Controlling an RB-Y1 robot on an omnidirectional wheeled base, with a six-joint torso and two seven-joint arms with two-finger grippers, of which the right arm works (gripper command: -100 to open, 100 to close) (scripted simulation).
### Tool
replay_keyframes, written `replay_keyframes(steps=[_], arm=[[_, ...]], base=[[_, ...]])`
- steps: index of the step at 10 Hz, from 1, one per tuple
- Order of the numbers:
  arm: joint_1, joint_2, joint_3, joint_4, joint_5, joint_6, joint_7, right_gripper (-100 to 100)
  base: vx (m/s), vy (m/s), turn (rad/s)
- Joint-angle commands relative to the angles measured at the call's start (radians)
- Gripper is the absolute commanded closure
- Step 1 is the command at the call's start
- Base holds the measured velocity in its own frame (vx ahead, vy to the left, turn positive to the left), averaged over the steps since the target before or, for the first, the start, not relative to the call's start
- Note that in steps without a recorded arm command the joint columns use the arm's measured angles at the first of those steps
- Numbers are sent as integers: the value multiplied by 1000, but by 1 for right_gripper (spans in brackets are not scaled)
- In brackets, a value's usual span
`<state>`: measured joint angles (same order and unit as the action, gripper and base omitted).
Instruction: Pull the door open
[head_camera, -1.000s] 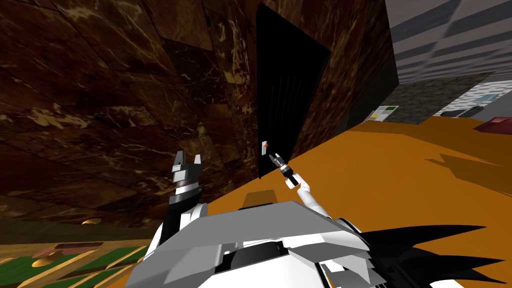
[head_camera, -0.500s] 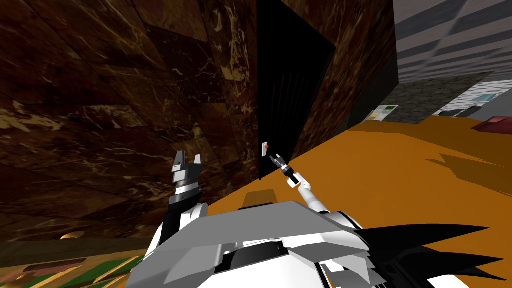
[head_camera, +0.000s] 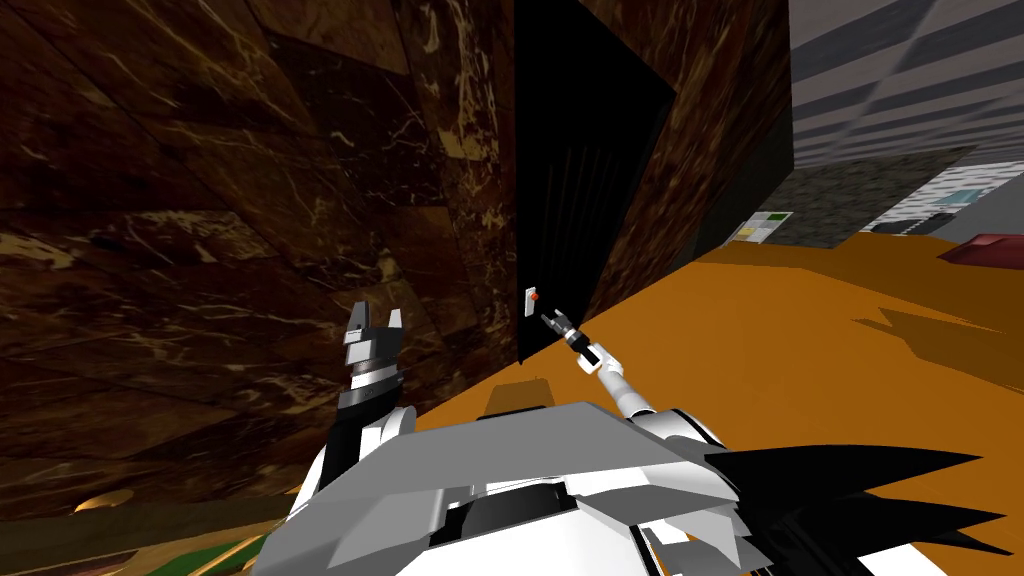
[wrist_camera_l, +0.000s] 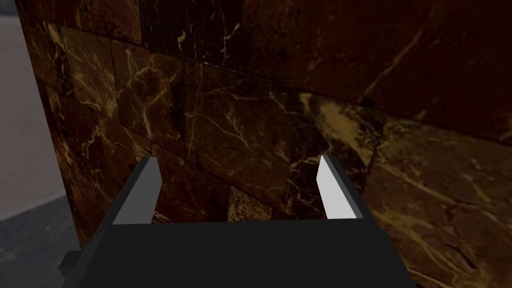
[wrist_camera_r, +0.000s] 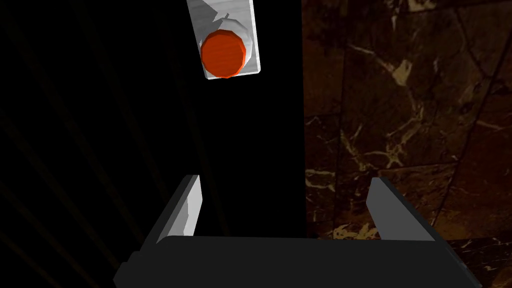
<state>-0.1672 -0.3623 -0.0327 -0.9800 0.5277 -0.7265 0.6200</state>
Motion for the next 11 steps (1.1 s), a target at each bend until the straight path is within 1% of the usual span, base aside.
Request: replay_keyframes(steps=[1, 2, 4, 8, 9, 11], arm=[[-20, -10, -5, 47, 12, -9, 21, -100], [-20, -10, -5, 47, 12, -9, 21, -100], [-42, -21, -8, 93, 27, -16, 41, -100], [-75, -37, -14, 164, 49, -25, 73, -100], [-72, -34, -13, 156, 45, -24, 67, -100], [-76, -29, -17, 162, 44, -20, 77, -100]], base=[[90, 5, -11], [57, 3, -2], [49, 2, -8], [53, 3, -7], [25, 3, -1], [161, 38, 38]])
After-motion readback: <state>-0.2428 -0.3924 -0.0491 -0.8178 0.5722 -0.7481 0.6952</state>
